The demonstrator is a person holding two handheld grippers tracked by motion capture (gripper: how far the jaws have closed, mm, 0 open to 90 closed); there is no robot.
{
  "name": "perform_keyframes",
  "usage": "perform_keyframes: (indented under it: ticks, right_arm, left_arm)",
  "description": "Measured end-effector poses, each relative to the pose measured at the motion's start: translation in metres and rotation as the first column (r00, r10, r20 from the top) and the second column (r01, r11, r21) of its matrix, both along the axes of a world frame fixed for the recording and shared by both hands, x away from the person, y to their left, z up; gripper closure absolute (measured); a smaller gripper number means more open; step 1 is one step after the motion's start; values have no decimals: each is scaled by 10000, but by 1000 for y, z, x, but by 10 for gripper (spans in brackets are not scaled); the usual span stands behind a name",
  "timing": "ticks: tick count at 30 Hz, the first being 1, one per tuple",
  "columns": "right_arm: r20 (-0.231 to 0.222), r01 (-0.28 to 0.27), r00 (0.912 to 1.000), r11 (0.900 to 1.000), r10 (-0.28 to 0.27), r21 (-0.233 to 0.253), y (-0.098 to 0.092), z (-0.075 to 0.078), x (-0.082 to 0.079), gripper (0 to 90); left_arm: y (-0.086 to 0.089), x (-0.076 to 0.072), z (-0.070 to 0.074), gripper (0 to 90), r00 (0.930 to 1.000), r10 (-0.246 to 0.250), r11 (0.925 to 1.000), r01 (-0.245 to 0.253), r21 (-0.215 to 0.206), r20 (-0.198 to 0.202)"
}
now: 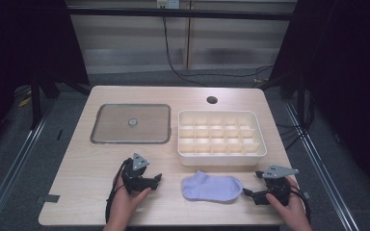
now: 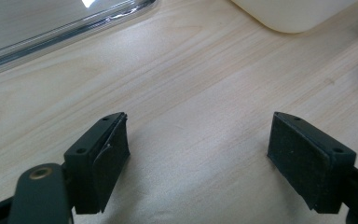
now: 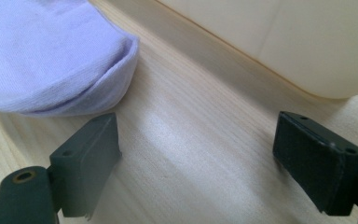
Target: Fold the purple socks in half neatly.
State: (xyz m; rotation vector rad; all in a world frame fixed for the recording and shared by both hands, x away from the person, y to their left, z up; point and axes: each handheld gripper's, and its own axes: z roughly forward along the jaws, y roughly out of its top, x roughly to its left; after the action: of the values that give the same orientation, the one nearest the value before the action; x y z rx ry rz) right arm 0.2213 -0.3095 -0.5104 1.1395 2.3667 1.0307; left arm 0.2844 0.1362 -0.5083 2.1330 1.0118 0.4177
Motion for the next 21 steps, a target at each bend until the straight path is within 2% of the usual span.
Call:
perform_keyframes:
  ticks: [11, 17, 20, 21]
  right_arm:
    - [-8, 30, 10000, 10000, -30, -39, 0, 0, 0, 136]
    - [-10, 1, 10000, 10000, -1, -23, 0, 0, 0, 134]
    - [-61, -75, 10000, 10000, 75, 20, 0, 0, 1, 127]
    - [-52, -120, 9999, 9999, 120, 14, 0, 0, 1, 127]
  left_arm:
    - [-1, -1, 0, 198, 10000, 21, 10000, -21, -63, 4]
    - [-3, -3, 0, 173, 9999, -86, 10000, 86, 35, -67]
    - [-5, -4, 2, 186, 9994, -244, 9996, 248, 165, -233]
    - [-8, -4, 4, 200, 9984, -388, 9992, 393, 114, -402]
